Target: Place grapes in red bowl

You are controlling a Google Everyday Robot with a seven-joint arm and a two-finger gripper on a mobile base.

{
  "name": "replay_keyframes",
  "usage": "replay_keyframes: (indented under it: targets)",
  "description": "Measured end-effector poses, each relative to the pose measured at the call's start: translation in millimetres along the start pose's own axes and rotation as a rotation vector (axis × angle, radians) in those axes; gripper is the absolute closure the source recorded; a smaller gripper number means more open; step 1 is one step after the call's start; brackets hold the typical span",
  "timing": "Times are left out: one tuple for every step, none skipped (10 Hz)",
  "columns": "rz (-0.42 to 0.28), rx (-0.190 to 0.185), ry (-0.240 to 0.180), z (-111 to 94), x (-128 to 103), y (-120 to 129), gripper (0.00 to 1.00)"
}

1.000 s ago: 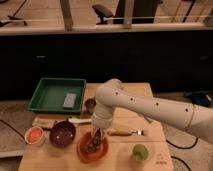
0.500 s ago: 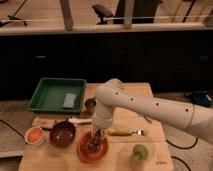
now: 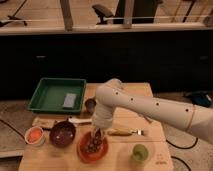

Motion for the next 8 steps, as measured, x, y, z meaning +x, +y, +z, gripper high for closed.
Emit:
replay_keyframes:
  targets:
    - [-0.001,0.0,0.0,-0.2,0.1,-0.1,0.98]
    - [-0.003,0.0,0.0,-0.2,0.1,-0.2,0.98]
    - [-0.005,0.0,0.0,-0.3,0.1,0.0,0.98]
    - [-0.005,0.0,0.001,-0.3,0.2,0.2,0.98]
    - [-0.007,0.0,0.001,-0.4,0.2,0.5,0.98]
    - [-0.01,0.0,0.0,-0.4,0.1,0.4,0.98]
    - [-0.013,0.0,0.0,-0.6,0.0,0.1,0.98]
    - [-0.016,0.0,0.0,-0.7,-0.1,0.2,0.99]
